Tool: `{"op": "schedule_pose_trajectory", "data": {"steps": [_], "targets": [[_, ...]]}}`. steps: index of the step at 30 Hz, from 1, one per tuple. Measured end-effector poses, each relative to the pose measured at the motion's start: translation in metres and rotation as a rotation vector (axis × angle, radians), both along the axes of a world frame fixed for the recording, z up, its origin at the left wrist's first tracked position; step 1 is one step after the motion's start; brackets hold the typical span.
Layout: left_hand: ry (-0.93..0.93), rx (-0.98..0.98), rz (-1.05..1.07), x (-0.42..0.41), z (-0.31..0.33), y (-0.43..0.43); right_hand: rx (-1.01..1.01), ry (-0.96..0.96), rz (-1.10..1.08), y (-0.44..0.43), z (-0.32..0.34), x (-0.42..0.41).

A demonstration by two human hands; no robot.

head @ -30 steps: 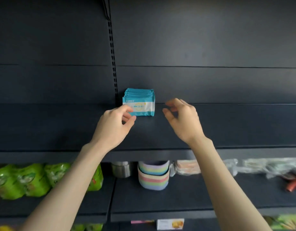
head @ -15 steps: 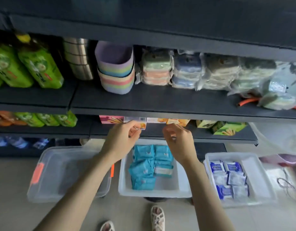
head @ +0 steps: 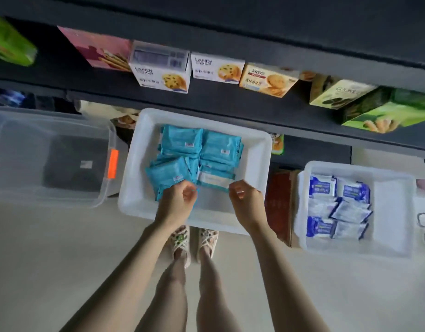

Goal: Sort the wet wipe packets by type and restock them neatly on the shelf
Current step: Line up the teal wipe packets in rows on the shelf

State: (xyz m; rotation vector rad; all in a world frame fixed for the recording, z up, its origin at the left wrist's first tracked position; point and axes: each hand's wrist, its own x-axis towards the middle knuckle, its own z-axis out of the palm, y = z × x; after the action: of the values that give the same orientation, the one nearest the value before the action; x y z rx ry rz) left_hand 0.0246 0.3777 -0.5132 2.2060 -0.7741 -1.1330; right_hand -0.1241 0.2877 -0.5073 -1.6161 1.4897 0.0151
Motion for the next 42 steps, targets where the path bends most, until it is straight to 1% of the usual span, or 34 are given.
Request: {"op": "schedule_pose_trajectory", "data": {"steps": [5,8,10,12,15,20,23,27,29,32,34,38,40,42], "targets": [[0.053,0.129,0.066,-0.021,-0.096,-0.015,0.138,0.007,-0.107,-0.002,-0.100,-0.004],[0.051,0.102,0.099,-0.028,-0.143,-0.029,0.155,-0.005,-0.184,-0.007,-0.150,0.000],[0.005,0.054,0.097,-0.033,-0.165,-0.035,0.181,-0.046,-0.255,-0.012,-0.176,0.004],[-0.021,0.025,0.102,-0.038,-0.183,-0.039,0.193,-0.083,-0.316,-0.018,-0.195,0.007],[-0.040,0.049,0.153,-0.042,-0.198,-0.044,0.202,-0.120,-0.385,-0.025,-0.212,0.007],[0.063,0.119,0.283,-0.042,-0.205,-0.058,0.252,-0.176,-0.331,-0.028,-0.223,-0.004],[0.083,0.107,0.294,-0.045,-0.200,-0.060,0.243,-0.224,-0.330,-0.025,-0.216,-0.008],[0.125,0.089,0.305,-0.048,-0.188,-0.058,0.222,-0.344,-0.381,-0.017,-0.191,-0.014],[0.188,0.094,0.306,-0.048,-0.177,-0.055,0.207,-0.383,-0.392,-0.013,-0.175,-0.019],[0.340,0.083,0.338,-0.044,-0.149,-0.046,0.225,-0.460,-0.458,-0.008,-0.142,-0.028],[0.438,0.051,0.370,-0.037,-0.120,-0.039,0.255,-0.521,-0.485,-0.006,-0.112,-0.030],[0.646,-0.127,0.476,-0.017,-0.039,-0.023,0.279,-0.624,-0.445,-0.001,-0.037,-0.021],[0.689,-0.214,0.491,-0.007,0.010,-0.015,0.281,-0.671,-0.405,0.001,0.007,-0.010],[0.665,-0.293,0.479,0.005,0.061,-0.005,0.289,-0.716,-0.367,0.003,0.052,0.004]]}}
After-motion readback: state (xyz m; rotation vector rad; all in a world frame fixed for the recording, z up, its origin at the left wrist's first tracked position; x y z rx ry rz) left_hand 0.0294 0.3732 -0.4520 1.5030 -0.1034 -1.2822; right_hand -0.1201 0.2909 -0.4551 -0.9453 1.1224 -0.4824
